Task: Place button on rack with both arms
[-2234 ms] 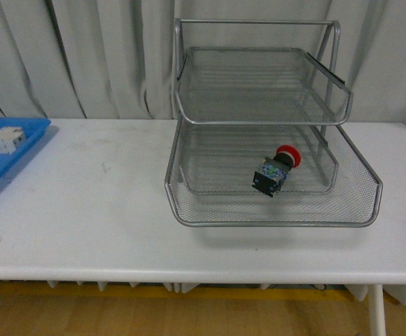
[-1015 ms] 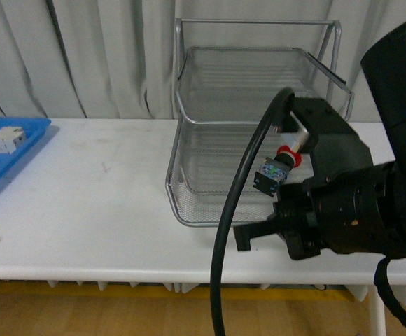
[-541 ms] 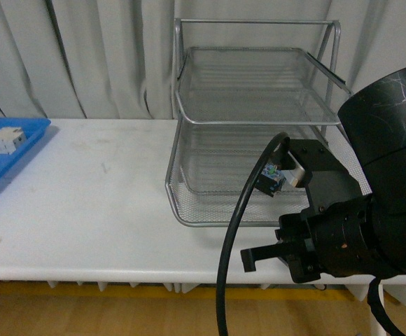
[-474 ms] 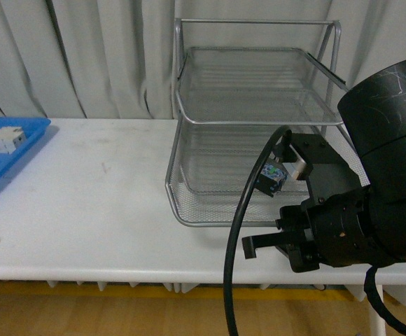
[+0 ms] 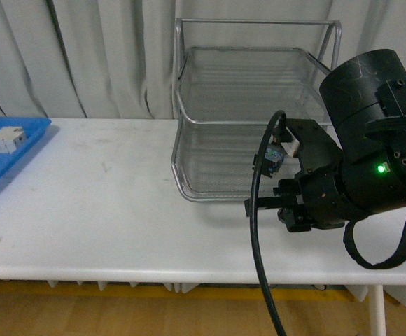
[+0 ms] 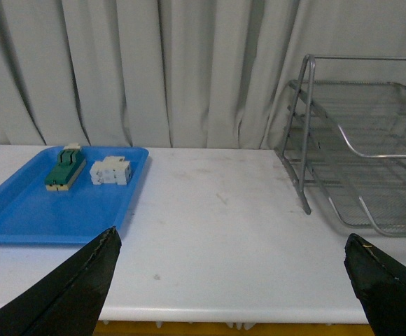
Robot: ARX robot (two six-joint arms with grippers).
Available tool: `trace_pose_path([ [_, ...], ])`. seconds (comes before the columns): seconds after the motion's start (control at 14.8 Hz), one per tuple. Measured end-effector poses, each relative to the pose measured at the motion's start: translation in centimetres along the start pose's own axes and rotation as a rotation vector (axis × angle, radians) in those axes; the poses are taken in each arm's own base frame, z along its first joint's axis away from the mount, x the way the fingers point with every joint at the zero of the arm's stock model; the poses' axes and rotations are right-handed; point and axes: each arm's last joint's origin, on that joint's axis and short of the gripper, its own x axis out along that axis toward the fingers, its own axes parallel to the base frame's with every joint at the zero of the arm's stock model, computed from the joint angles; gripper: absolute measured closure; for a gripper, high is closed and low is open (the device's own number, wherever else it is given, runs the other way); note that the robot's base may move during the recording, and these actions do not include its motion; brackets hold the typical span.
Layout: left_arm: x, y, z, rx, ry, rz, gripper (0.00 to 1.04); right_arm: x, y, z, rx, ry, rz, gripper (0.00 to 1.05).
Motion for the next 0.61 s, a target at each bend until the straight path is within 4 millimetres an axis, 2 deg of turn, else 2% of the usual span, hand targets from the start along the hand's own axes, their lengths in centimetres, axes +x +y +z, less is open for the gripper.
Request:
trace_pose_path([
  [0.27, 0.0, 0.0, 0.0, 0.000, 0.000, 0.000, 0.07, 1.5, -1.2, 3.1, -0.014, -0.041, -0.059, 1.03],
  [0.41, 0.0, 0.0, 0.0, 0.000, 0.000, 0.000, 0.07, 1.5, -2.0, 4.9, 0.004, -0.110, -0.097, 1.03],
  [0.61, 0.0, 0.0, 0.0, 0.000, 0.000, 0.000, 0.07, 1.4, -2.2, 5.1, 0.027, -0.134, -0.100, 1.03],
])
